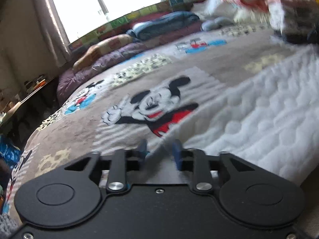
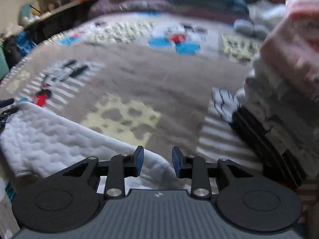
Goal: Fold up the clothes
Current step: 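Lift the quilted edge with both grippers and fold it over the garment, then open both grippers and release the folded edge onto the garment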
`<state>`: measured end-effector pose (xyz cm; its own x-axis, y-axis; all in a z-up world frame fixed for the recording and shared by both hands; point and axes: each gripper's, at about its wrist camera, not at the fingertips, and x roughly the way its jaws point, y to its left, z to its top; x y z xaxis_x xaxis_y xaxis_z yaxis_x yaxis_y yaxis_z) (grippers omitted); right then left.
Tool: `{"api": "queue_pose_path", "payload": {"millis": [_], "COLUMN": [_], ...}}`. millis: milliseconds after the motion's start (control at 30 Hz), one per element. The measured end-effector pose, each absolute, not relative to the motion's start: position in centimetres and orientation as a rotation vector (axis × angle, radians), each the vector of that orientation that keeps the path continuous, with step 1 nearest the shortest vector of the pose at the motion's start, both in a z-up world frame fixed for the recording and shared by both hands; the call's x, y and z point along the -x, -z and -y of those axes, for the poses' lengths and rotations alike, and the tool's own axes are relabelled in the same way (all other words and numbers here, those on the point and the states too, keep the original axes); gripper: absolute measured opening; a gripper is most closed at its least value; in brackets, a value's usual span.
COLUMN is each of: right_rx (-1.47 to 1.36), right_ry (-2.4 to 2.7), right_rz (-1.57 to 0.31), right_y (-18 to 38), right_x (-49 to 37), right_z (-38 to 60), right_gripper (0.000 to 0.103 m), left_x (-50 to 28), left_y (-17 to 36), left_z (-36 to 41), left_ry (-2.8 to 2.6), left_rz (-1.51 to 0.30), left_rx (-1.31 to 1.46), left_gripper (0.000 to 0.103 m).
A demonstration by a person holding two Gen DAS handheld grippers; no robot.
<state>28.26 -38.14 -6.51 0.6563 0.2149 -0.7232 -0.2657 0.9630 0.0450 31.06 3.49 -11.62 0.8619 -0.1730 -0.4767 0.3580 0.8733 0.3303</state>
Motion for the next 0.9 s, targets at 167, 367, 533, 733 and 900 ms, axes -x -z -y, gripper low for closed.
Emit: {"api": "queue_pose_path", "payload": {"millis": [167,367,533,733,900], "right_rx": [0.057,-0.105,-0.133,-0.067,-0.121], "right_ry": [-0.358,-0.303,-0.290,-0.441,-0.433], "right_rz": [-0.743,-0.779,-0.721,-0.632,-0.732], "right_y": [8.7,13.4,10.8,9.4,12.8], "right_x": [-26.0,-25.7,-24.4,-25.1,-28.0], "right_z": [34.8,35.8,34.4,27.9,23.8], "right_gripper": [0.038,0.051,0.052,0.051,0.054], "left_x": [-30.0,-30.9,-29.9,-30.8,-33.6], "left_y": [9.9,13.8,12.2,11.0,13.2], "left_z": [-4.4,-1.5,-1.1,-4.7,-6.7], "left_ry": [0.414,0.503,0.523,0.393,0.340], "left_rz": [-0.444,-0.595,-0.524,-0.508,-0.655], "left_rx": [-0.218,-0.221,-0.162,0.035,0.124], "left_gripper": [0.032,0.062,0.061,0.061,0.061]}}
